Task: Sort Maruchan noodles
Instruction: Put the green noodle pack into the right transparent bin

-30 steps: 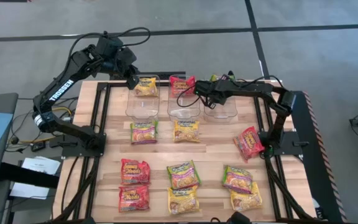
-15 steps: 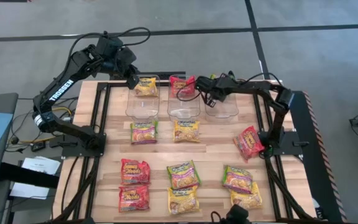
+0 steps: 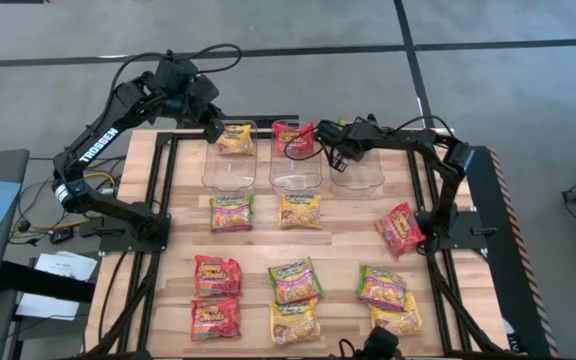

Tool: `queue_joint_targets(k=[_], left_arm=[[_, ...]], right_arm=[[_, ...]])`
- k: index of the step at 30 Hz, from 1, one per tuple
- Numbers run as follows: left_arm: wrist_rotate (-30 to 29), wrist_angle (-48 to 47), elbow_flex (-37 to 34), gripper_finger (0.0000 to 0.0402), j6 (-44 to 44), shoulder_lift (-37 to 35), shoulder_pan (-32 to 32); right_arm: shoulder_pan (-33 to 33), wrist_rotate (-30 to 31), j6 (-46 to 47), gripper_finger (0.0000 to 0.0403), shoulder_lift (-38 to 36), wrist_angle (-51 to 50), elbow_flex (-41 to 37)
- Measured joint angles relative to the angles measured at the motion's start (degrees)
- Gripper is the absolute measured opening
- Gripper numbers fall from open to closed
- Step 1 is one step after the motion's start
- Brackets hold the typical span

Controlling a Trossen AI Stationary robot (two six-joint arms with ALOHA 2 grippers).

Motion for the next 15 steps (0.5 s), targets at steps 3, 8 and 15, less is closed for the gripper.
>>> queue_joint_targets(k=[3,8,15], left_arm=[[0.0,0.0,0.0,0.0080,0.6,0.0,0.0],[0.0,0.0,0.0,0.0080,3.3,0.0,0.0],[-2.7,0.0,0.0,0.0080,4.5,0.0,0.0]], right_arm=[[-0.4,-3.4,0.0,0.0077,0.0,-0.2,0.0],[-0.8,-4.7,0.0,0.0106,0.0,-0.1,0.0],[-0.7,-5.1,0.0,0.0144,0.0,-0.4,0.1]])
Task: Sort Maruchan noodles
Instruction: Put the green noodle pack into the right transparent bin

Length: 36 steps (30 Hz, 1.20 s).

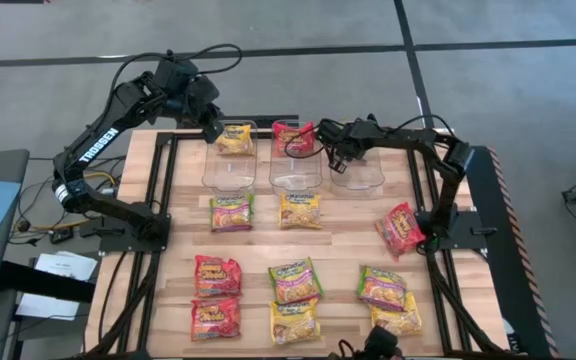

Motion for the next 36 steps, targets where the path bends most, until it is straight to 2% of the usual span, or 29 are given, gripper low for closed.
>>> queue_joint_targets(k=[9,12,15,19,25,31,36], left_arm=[[-1.0,0.0,0.0,0.0080,1.1,0.0,0.1],[-1.0,0.0,0.0,0.0080,1.1,0.0,0.1],[-1.0,0.0,0.0,0.0080,1.0,0.0,0.1],[-1.0,0.0,0.0,0.0080,1.0,0.0,0.1],[-1.0,0.0,0.0,0.0080,1.0,0.0,0.1],[-1.0,0.0,0.0,0.0080,0.9,0.0,0.1],[-1.0,0.0,0.0,0.0080,0.8,0.0,0.1]], right_arm=[[-0.1,-5.9,2.0,0.0161,-0.2,-9.4,8.3],[-1.0,-10.2,2.0,0.0161,-0.2,-12.9,11.7],[-2.7,-16.4,4.0,0.0162,-0.2,-14.1,14.0],[-6.9,-28.3,8.9,0.0162,-0.2,-14.4,15.1],[-14.4,-41.6,20.3,0.0162,0.0,-16.8,14.6],[-18.1,-42.6,23.0,0.0162,0.0,-15.9,14.6],[-17.7,-41.9,22.8,0.0162,2.7,-15.3,14.5]])
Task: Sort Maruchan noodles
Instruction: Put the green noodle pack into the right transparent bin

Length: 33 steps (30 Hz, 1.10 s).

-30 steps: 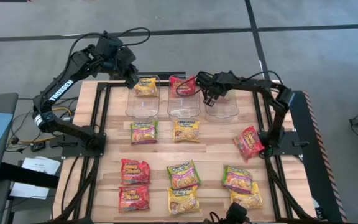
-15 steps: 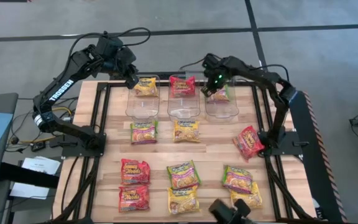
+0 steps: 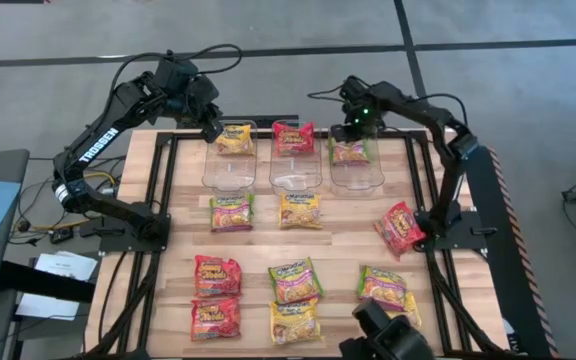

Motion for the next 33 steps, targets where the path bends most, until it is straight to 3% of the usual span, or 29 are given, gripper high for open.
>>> queue_joint_targets(k=[6,11,18,28,33], left_arm=[[0.0,0.0,0.0,0.0080,0.0,0.0,0.0],[0.0,0.0,0.0,0.0080,0.0,0.0,0.0],[0.0,0.0,0.0,0.0080,0.0,0.0,0.0],[-0.1,0.0,0.0,0.0080,0.1,0.0,0.0],[-0.2,0.0,0.0,0.0080,0.1,0.0,0.0]], right_arm=[[1.4,0.7,-1.8,0.0172,2.3,-1.2,0.1],[2.6,5.8,-3.3,0.0200,2.2,-1.2,0.1],[3.5,5.4,-3.9,0.0230,4.7,-2.6,0.1],[4.9,9.8,-5.9,0.0227,6.7,-1.3,0.1],[4.9,9.8,-5.4,0.0185,6.7,-0.8,-0.2]])
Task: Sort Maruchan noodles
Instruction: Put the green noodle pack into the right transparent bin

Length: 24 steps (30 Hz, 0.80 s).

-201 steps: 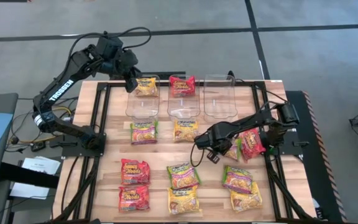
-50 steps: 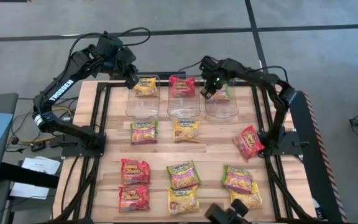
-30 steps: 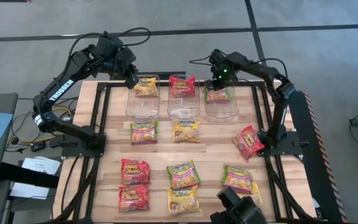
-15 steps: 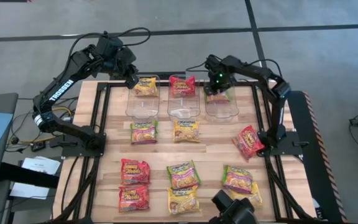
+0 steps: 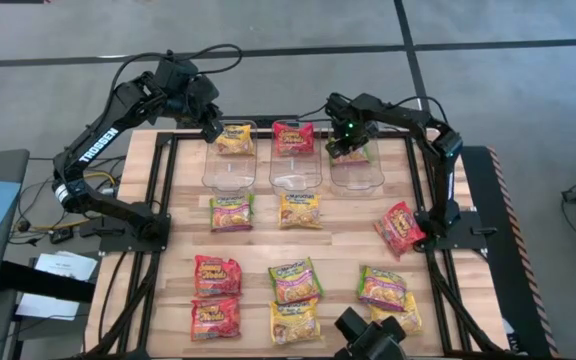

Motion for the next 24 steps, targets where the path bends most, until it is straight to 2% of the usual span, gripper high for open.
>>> queue_joint_targets(k=[7,11,18,24], left_arm=[[0.0,0.0,0.0,0.0080,0.0,0.0,0.0],[0.0,0.0,0.0,0.0080,0.0,0.0,0.0],[0.0,0.0,0.0,0.0080,0.0,0.0,0.0],[0.0,0.0,0.0,0.0080,0.0,0.0,0.0]], right_arm=[[0.1,0.2,1.5,0.0063,-0.2,1.2,-1.3],[0.1,0.2,1.2,0.0013,-0.4,0.9,-1.3],[1.5,1.9,2.4,0.0009,-0.3,-4.8,0.9],[4.9,6.9,4.2,0.0007,-0.3,-8.1,4.0]])
